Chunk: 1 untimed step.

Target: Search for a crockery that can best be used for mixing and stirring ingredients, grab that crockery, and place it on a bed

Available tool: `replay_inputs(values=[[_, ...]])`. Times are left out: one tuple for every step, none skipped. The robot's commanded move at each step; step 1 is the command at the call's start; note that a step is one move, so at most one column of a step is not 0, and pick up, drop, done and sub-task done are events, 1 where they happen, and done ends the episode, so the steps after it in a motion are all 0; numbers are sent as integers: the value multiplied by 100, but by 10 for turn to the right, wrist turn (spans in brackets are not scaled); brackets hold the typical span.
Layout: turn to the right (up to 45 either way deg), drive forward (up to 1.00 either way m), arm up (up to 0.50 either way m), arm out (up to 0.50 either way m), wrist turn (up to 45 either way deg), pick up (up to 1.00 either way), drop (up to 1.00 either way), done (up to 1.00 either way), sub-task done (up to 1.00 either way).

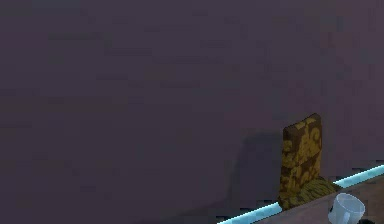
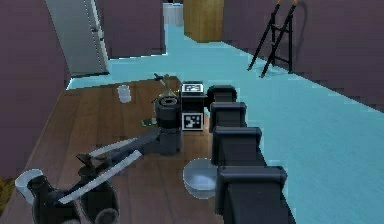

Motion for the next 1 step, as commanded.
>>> replay_inputs(values=[[0, 0, 0, 0, 450, 0, 0, 0, 0]])
